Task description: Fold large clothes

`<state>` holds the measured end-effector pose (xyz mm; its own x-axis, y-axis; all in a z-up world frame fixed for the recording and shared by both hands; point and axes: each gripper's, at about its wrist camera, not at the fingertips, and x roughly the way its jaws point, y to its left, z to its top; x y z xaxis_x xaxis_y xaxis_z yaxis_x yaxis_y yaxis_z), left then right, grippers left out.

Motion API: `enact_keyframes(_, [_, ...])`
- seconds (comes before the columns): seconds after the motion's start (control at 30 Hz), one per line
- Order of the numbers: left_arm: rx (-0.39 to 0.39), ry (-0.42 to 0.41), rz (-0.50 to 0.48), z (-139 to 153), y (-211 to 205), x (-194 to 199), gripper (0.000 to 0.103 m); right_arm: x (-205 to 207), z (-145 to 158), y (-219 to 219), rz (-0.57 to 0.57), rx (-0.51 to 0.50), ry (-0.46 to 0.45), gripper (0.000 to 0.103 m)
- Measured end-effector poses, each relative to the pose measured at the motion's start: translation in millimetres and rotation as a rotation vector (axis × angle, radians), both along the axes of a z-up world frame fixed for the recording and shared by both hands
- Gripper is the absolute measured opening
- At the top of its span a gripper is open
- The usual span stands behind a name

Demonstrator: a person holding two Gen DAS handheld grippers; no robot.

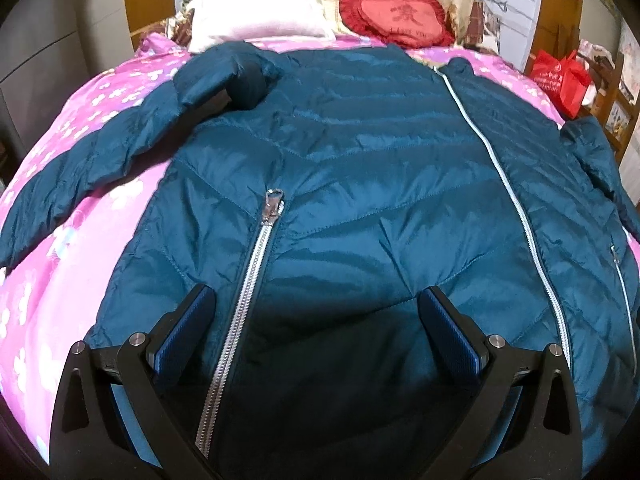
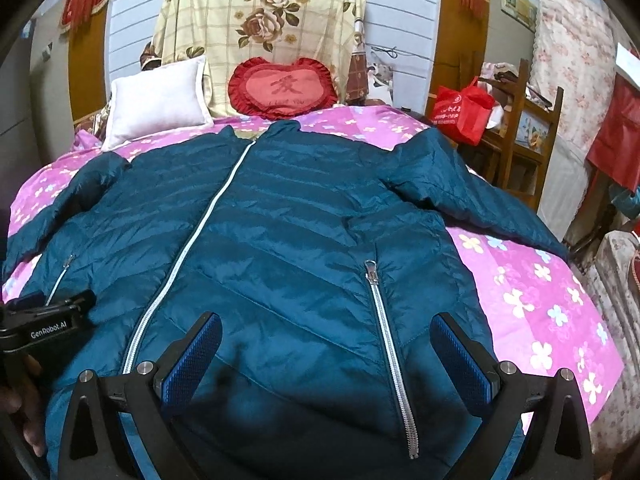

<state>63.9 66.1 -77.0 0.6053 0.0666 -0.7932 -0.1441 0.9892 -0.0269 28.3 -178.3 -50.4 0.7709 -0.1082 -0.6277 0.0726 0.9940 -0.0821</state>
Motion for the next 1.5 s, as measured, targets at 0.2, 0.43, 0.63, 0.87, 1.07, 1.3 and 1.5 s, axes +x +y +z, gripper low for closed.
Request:
enact_keyframes(0.2, [-0.014,0.016,-0.008,-1.8,3.1,1.8,0.103,7.2,-8.2,11.3,0.021,-0.026,0.034,0.103])
enact_keyframes(0.43, [-0.018,0.018,-0.015,-1.5,4.6,-0.6,0.103,-0.8,-6.9,7.8,0.021,-0.039,0.030,0.103])
enact_keyframes(0.63, [-0.024,0.017,-0.015,0.3,7.4,-3.1,0.103,-3.5,-11.5,-8.4,-0.006,0.015,0.076,0.103])
enact_keyframes(0.87, [-0.023,-0.018,0.054,18.2,27.5,-11.1,0.103,-2.4,-12.8,-1.1,0.010,-0.003,0.072,0.103])
enact_keyframes(1.07, [0.028,-0.137,0.084,57.5,51.7,-17.7,0.103,-1.3,-12.8,2.8,0.018,-0.011,0.070,0.103])
enact_keyframes(1.3, [0.070,-0.216,0.032,86.0,56.7,-26.8,0.103,-7.1,-2.1,4.7,0.007,-0.019,-0.001,0.103])
enact_keyframes(1.5, [0.084,-0.234,0.006,92.0,53.1,-25.4,0.103,-18.9,17.3,1.2,-0.036,-0.011,-0.125,0.103])
